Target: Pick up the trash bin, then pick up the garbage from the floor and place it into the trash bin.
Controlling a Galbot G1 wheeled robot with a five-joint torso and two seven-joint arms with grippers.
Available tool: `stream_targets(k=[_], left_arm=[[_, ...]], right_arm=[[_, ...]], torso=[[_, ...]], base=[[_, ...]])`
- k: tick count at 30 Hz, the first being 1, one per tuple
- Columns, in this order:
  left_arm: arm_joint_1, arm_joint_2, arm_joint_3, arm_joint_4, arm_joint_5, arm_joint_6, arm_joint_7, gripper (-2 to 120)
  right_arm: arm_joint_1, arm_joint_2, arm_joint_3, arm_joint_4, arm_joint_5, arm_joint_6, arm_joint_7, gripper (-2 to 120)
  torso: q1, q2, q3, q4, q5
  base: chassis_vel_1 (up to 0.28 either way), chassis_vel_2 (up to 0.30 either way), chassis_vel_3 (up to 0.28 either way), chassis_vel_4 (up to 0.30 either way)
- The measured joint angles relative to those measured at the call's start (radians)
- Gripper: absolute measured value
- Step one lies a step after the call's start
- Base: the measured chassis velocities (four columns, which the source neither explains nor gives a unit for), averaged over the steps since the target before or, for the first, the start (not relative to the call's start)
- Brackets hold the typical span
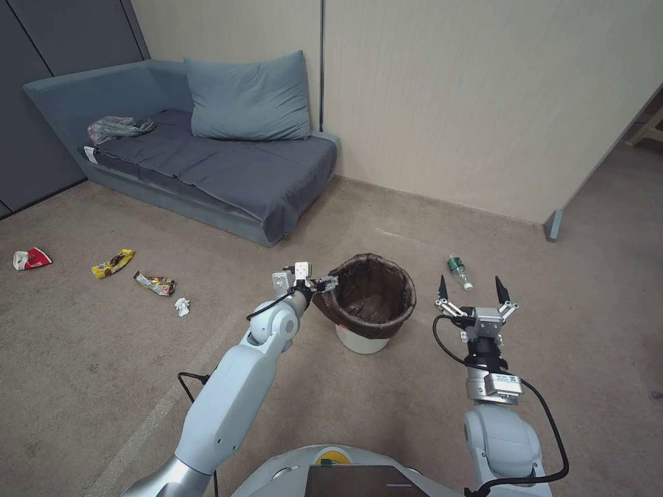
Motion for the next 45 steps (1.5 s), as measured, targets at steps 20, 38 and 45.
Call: stream_targets(k=[20, 38, 45], left_arm=[[-0.073, -0.063, 0.007, 0.209, 0.068, 0.099, -0.072, 93], [-0.099, -0.084, 0.042, 0.268, 0.104, 0.150, -0.005, 48], [-0.091, -0.090, 0.049, 0.265, 0.113, 0.152, -0.005, 15]], right_arm=[[-0.004, 0.000, -0.005, -0.005, -0.004, 0.018, -0.010, 100], [-0.005, 0.004, -0.006, -0.015, -0.026, 0.035, -0.020, 100], [-0.003, 0.005, -0.006, -0.022, -0.031, 0.039, -0.021, 100]], torso=[[0.000, 0.000, 0.000, 0.0000, -0.0001], [0.000, 0.000, 0.000, 0.0000, -0.0001], [0.000, 0.000, 0.000, 0.0001, 0.0000]], base=[[0.000, 0.000, 0.000, 0.000], [0.000, 0.000, 0.000, 0.000], [0.000, 0.000, 0.000, 0.000]])
